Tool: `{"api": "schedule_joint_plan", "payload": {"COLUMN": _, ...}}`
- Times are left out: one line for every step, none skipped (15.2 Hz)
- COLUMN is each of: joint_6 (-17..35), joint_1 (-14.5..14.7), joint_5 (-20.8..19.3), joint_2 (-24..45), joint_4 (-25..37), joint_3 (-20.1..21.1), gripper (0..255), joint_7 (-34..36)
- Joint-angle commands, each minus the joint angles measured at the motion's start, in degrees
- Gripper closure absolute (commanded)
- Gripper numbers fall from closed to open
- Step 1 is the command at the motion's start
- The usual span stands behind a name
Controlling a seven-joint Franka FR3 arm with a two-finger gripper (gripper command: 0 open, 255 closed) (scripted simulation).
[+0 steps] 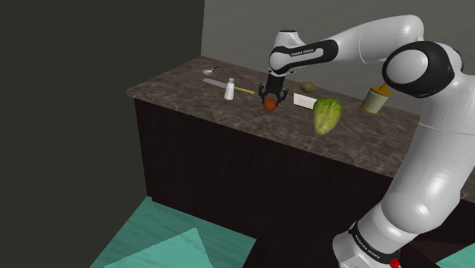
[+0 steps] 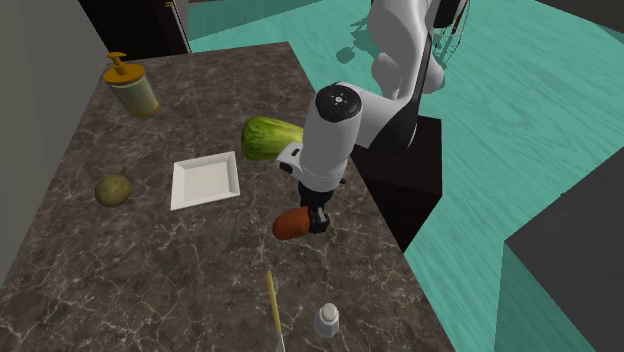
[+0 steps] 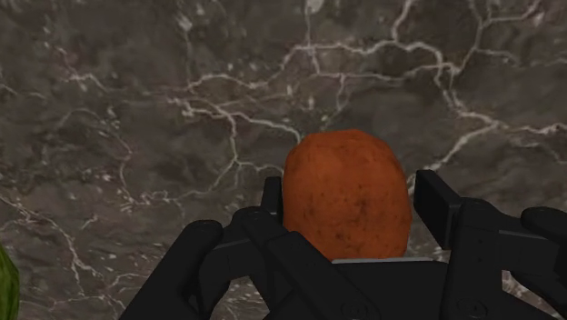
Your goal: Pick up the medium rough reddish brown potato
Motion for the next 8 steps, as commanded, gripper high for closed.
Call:
{"api": "schedule_joint_plan", "payload": {"joint_6": 0.05, "joint_1": -0.01, "joint_5": 0.00, "joint_2": 0.13, "joint_4": -0.05, "joint_3": -0.02, "gripper": 255, "joint_7": 0.01}}
{"api": "schedule_joint_plan", "payload": {"joint_6": 0.01, "joint_1": -0.01, "joint_5": 0.00, "joint_2": 0.20, "joint_4": 0.05, "joint_3": -0.01, "gripper": 255, "joint_7": 0.02}}
{"api": "schedule_joint_plan", "payload": {"joint_6": 0.01, "joint_1": -0.01, "joint_5": 0.00, "joint_2": 0.25, "joint_4": 0.10, "joint_3": -0.02, "gripper": 255, "joint_7": 0.00}}
{"api": "schedule_joint_plan", "payload": {"joint_6": -0.01, "joint_1": -0.01, "joint_5": 0.00, "joint_2": 0.20, "joint_4": 0.07, "joint_3": -0.02, "gripper": 255, "joint_7": 0.01}}
{"api": "schedule_joint_plan", "payload": {"joint_6": 0.06, "joint_1": 0.00, "joint_5": -0.01, "joint_2": 0.06, "joint_4": -0.14, "joint_3": 0.00, "gripper": 255, "joint_7": 0.04}}
{"api": "schedule_joint_plan", "payload": {"joint_6": -0.61, "joint_1": 0.01, "joint_5": 0.04, "joint_2": -0.17, "joint_4": 0.32, "joint_3": 0.01, "gripper": 255, "joint_7": -0.05}}
{"api": "schedule_joint_plan", "payload": {"joint_6": -1.29, "joint_1": 0.01, "joint_5": 0.09, "joint_2": -0.39, "joint_4": 0.78, "joint_3": 0.02, "gripper": 255, "joint_7": -0.15}}
{"api": "schedule_joint_plan", "payload": {"joint_6": -1.98, "joint_1": 0.02, "joint_5": 0.13, "joint_2": -0.58, "joint_4": 1.28, "joint_3": 0.03, "gripper": 255, "joint_7": -0.24}}
